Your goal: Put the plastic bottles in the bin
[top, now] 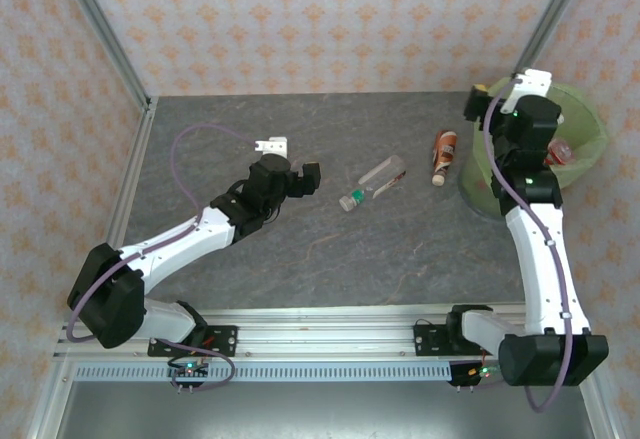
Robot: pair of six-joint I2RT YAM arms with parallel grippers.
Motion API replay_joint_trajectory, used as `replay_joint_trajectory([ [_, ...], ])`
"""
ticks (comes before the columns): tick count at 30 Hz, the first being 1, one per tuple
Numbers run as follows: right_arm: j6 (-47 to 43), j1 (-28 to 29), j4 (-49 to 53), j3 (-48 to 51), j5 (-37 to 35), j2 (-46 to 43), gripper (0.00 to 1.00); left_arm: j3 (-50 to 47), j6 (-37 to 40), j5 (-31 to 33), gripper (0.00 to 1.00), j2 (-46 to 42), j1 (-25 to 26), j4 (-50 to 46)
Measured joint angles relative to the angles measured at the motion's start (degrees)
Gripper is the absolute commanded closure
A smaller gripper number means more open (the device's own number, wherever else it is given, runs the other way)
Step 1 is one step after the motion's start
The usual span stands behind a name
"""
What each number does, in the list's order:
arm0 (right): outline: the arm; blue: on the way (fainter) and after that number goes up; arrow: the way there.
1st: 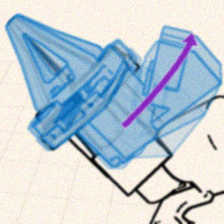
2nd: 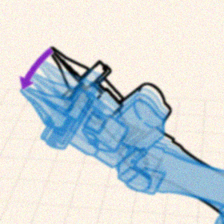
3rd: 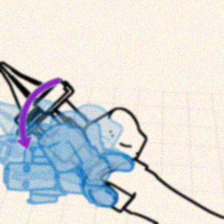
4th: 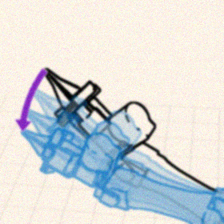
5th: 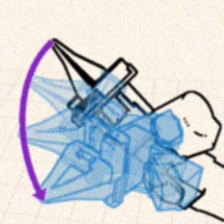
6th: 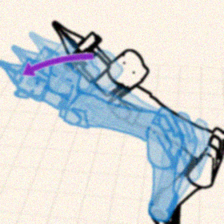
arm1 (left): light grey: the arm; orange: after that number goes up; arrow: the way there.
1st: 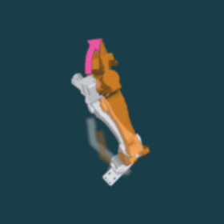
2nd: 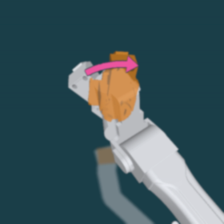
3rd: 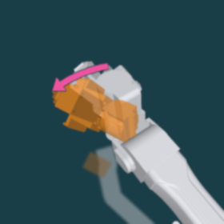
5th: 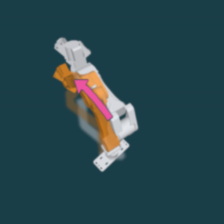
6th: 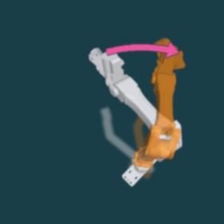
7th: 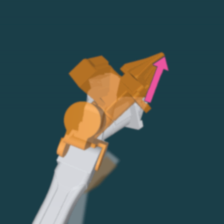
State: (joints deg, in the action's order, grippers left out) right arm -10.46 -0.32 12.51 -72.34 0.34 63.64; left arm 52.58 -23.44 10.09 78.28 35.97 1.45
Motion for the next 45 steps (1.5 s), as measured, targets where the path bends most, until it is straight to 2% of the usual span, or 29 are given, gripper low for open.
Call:
replay_joint_trajectory([
  [9,-1.2,10.8,2.0,-2.4,5.5,5.2,0.01,0.0,-0.6,0.9,0.00,0.0,0.0,-0.8],
  [18,1.0,18.8,0.4,-0.7,3.7,12.5,0.01,0.0,-0.7,0.9,0.00,0.0,0.0,-0.8],
  [27,5.2,19.3,-1.4,2.9,-3.7,21.6,0.00,0.0,-0.7,1.3,0.00,0.0,0.0,-1.3],
  [34,10.3,17.2,-1.6,4.8,-10.6,25.9,0.07,0.0,-0.7,2.3,0.00,0.0,0.0,-1.9],
  [39,13.9,14.6,-1.6,5.8,-15.5,30.2,0.18,0.0,-0.7,2.4,0.00,0.0,0.0,-2.0],
  [45,16.8,13.0,-2.3,8.9,-16.9,32.6,0.23,0.0,-0.8,2.4,0.00,0.0,0.0,-2.1],
])
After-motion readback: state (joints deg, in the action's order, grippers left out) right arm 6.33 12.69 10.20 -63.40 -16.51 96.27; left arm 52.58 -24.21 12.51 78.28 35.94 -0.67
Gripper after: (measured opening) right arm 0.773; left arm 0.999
